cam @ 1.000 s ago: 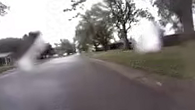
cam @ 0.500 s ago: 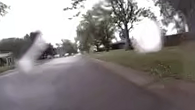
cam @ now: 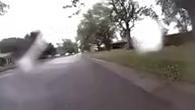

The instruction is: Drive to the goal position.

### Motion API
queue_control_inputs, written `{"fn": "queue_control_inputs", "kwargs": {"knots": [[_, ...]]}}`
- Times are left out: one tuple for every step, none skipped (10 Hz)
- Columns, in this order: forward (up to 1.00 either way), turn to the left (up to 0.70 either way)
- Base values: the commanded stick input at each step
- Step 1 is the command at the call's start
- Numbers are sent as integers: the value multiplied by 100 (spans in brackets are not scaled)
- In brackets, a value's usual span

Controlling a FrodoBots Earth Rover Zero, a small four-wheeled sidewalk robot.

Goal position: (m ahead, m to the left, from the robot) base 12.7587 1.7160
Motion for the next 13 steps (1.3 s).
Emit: {"fn": "queue_control_inputs", "kwargs": {"knots": [[70, 0], [70, 0], [70, 0], [70, 0], [70, 0], [70, 0], [70, 0], [70, 0], [70, 0], [70, 0], [70, 0], [70, 0], [70, 0]]}}
